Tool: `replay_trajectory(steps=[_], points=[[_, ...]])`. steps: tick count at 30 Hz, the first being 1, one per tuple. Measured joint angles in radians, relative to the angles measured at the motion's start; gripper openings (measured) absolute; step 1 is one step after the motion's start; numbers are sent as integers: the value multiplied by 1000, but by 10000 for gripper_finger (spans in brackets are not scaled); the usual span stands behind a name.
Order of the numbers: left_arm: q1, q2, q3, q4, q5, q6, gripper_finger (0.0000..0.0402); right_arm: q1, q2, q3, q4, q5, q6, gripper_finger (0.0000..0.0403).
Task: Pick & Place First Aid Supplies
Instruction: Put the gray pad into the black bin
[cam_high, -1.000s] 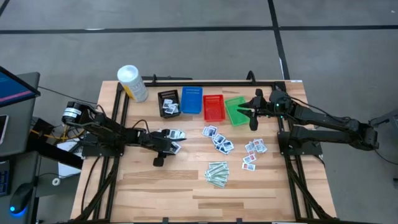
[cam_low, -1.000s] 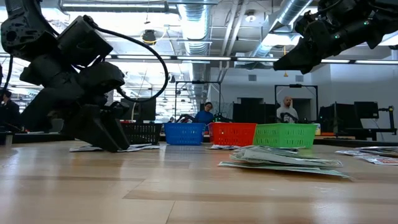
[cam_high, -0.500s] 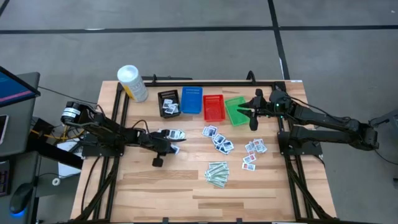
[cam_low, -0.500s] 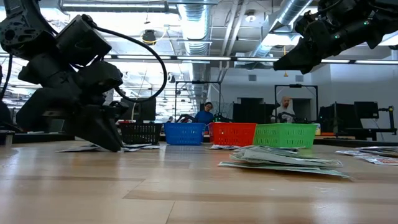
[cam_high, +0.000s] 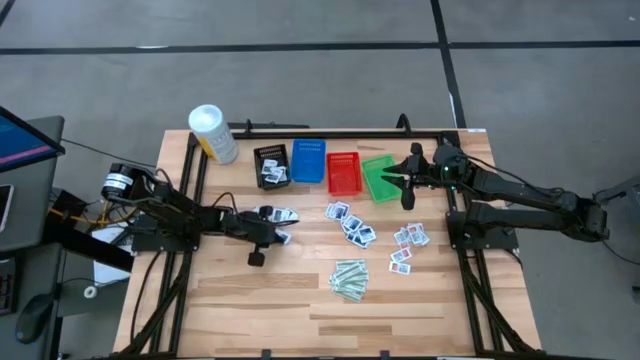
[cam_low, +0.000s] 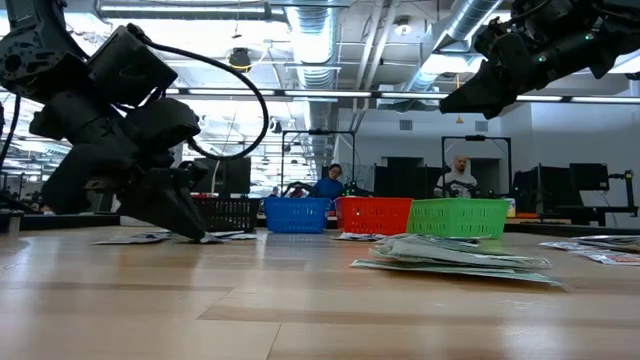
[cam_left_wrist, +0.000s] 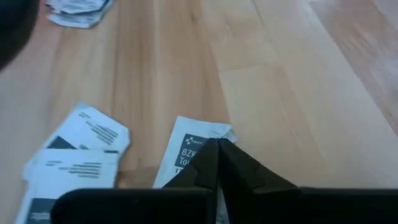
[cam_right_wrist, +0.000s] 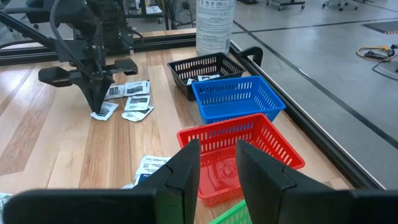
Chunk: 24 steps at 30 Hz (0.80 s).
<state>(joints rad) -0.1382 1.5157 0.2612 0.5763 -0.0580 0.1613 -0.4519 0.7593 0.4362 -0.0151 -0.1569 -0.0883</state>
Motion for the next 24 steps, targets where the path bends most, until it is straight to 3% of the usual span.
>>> replay_trajectory(steps=[4, 8, 11, 16, 24], points=[[6, -7, 2, 24, -76, 124, 11, 0, 0, 0, 0, 0, 0, 98], [53, -7, 3, 111, -275, 228, 10, 0, 0, 0, 7, 0, 0, 98], [105, -8, 3, 226, -361, 255, 10, 0, 0, 0, 12, 0, 0, 98], [210, -8, 5, 353, -383, 315, 11, 0, 0, 0, 15, 0, 0, 98], [388, -9, 6, 367, -411, 303, 12, 0, 0, 0, 15, 0, 0, 98]])
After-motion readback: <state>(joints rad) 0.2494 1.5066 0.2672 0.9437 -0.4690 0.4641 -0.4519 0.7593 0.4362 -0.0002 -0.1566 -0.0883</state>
